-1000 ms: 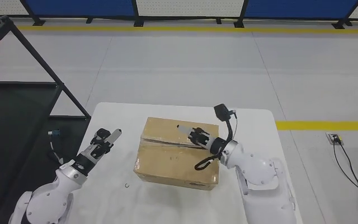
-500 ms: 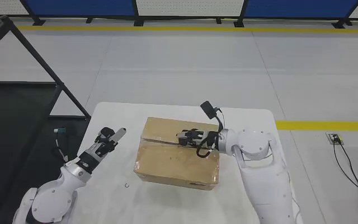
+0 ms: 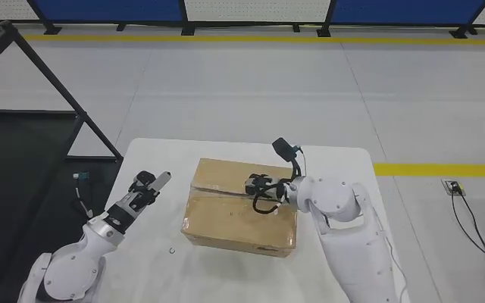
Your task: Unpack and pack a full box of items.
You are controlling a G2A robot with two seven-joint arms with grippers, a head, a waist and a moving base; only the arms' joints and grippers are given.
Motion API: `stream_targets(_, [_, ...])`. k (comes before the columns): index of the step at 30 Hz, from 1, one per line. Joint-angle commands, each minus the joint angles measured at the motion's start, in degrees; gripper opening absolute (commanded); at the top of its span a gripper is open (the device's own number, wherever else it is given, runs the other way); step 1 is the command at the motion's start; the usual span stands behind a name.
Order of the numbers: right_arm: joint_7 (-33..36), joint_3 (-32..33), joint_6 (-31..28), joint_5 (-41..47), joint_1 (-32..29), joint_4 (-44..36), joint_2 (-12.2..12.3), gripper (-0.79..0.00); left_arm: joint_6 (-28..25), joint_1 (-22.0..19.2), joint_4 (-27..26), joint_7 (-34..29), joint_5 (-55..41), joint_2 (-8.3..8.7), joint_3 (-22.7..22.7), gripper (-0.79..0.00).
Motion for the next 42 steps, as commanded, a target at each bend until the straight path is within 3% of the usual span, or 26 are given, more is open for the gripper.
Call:
stream_targets(1, [0.2,-0.4,0.3,-0.1,0.2,0.5,0.1,-0.785,0.0,-0.2,0.1,-0.1,0.0,0.01,0.1,0.000])
stream_targets(14, [2.9,-1.9,0.7,1.0,0.6,2.5,1.2,-0.785,0.1,-1.1,0.5,-0.4,0.2,0.09,0.6,0.000])
stream_targets(42, [-7.7,-12.9,-2.2,9.2,7.4,13.6,-0.4,-0.785,-0.1,0.8,0.6,1.5,-0.9,0.38,-2.5,0.000])
